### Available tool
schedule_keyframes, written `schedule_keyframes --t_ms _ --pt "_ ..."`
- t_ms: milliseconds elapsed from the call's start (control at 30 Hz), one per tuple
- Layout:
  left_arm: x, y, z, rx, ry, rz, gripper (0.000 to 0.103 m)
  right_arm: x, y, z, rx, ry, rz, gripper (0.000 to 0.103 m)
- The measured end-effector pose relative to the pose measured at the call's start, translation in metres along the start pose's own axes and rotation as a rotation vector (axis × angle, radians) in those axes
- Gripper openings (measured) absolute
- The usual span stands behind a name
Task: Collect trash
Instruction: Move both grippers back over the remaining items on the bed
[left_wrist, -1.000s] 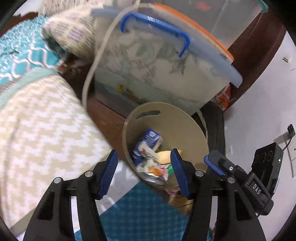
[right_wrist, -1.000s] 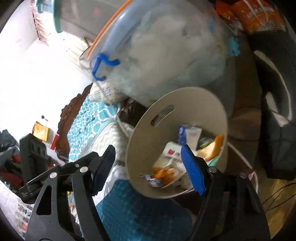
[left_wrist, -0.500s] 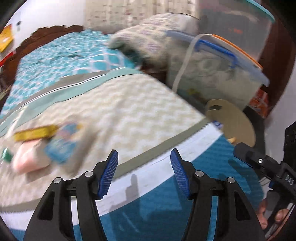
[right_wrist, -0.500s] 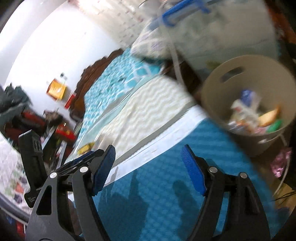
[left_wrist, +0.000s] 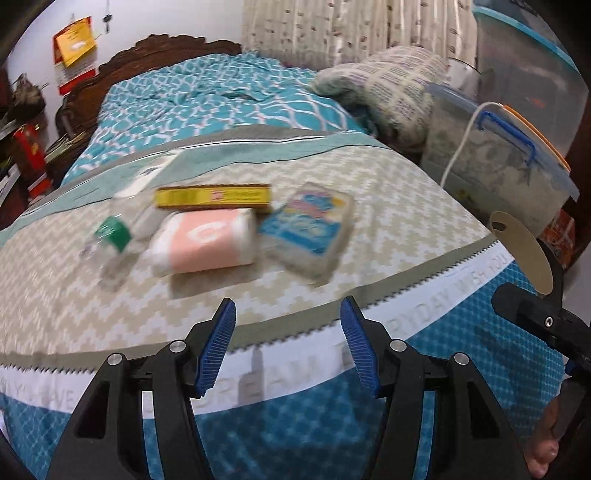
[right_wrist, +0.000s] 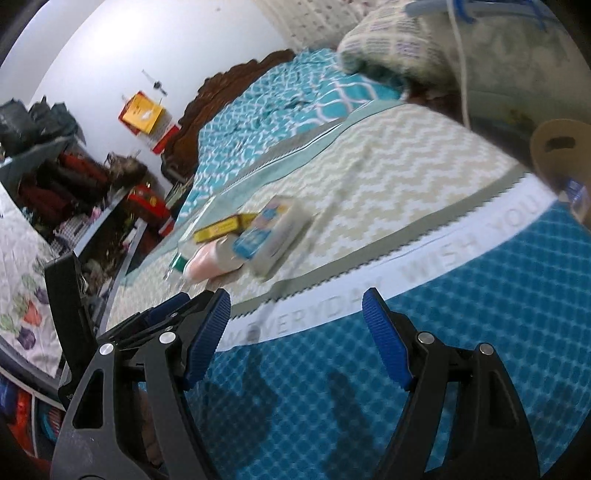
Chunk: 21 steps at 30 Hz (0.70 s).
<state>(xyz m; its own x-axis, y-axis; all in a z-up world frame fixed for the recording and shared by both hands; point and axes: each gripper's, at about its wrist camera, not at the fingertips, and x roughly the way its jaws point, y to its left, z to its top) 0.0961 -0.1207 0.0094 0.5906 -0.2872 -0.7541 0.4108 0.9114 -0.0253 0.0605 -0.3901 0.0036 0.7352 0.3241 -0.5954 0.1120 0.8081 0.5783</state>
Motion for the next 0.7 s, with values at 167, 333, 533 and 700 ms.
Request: schedule_keyframes --t_ms 167,333,533,700 --pt "-0.011 0.031 -0.011 -0.038 -0.009 0.026 0.056 0.015 0.026 -0.005 -0.038 0.037 -0.001 0.075" --pt "-0.023 0.058 -0.021 -0.056 -0.023 0.072 0.056 0.027 0.049 -0.013 -0.080 0.068 0.002 0.075" --pt "-0.029 0.090 -0.033 -0.108 -0.025 0.093 0.057 0.039 0.077 -0.024 -0.131 0.101 0.005 0.075" --pt "-0.033 0.111 -0.041 -0.129 -0.033 0.135 0.057 0.049 0.097 -0.033 -0.169 0.129 0.006 0.075"
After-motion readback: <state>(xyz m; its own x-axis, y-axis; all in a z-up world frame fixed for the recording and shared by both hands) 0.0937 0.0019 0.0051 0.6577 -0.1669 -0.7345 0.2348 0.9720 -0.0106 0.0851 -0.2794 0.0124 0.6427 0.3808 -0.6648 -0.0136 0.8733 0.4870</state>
